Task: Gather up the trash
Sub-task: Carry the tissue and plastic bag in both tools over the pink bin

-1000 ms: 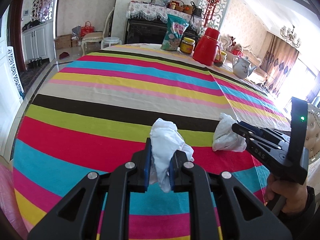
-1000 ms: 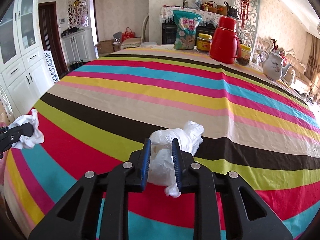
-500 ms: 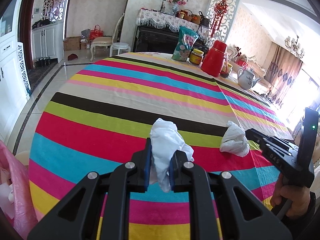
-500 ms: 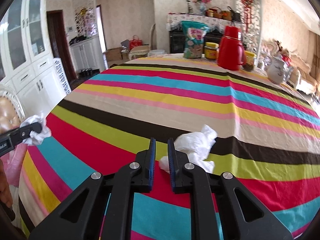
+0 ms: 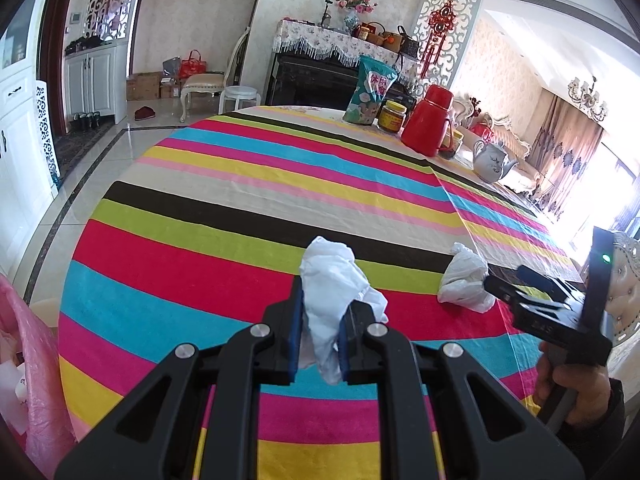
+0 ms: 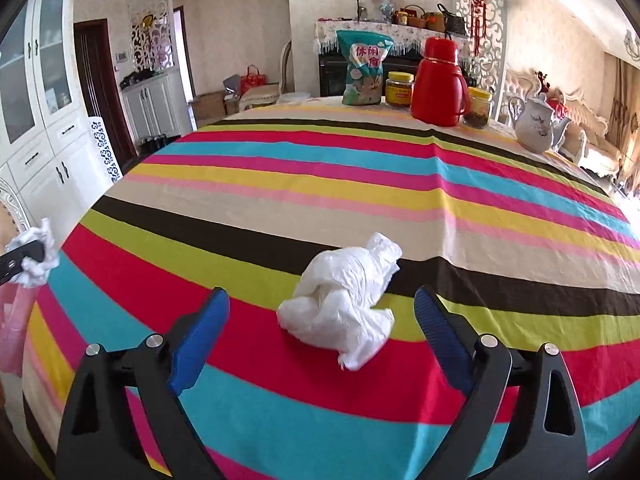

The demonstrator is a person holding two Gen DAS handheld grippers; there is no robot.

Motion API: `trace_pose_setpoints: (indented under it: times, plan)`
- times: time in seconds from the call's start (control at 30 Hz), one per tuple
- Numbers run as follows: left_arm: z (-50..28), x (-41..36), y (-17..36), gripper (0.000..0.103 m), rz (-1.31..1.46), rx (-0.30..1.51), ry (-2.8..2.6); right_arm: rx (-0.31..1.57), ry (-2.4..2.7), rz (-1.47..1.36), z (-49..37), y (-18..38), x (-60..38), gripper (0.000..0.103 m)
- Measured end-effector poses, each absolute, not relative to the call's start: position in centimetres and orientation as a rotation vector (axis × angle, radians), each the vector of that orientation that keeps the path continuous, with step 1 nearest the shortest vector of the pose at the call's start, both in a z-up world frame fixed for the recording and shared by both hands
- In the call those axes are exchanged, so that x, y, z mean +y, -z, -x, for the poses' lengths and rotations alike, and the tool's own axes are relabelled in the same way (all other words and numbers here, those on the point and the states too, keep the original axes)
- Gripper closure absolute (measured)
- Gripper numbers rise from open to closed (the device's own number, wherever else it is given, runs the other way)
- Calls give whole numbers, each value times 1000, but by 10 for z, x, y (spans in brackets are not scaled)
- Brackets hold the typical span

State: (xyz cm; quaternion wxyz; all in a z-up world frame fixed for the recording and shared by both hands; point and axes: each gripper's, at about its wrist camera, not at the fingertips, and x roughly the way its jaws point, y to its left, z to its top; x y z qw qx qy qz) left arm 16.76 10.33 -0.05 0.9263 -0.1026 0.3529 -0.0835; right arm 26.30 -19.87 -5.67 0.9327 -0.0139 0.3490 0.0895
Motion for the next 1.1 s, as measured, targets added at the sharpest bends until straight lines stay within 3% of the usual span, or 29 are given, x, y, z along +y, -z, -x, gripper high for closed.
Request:
trace_pose_setpoints:
  times: [0.13,0.2,0.23,0.37,1.1]
  plan:
    - [-164,106,-1,89,209,722,161,777,-122,65,-291,74,-192,15]
    - [-160,109,-2,89,206,721,152,812,-114,71,-301,84,-190,30]
    - [-158,112,-2,89,206,719,146,843,-132,61,-305,89,-189,54]
    - [-153,122,-4,89,209,715,124,836,-174,69,-297,89,-179,69]
    - [-39,280,-47,89,244,608,-171,614,-616,114,-190,-24,21,72]
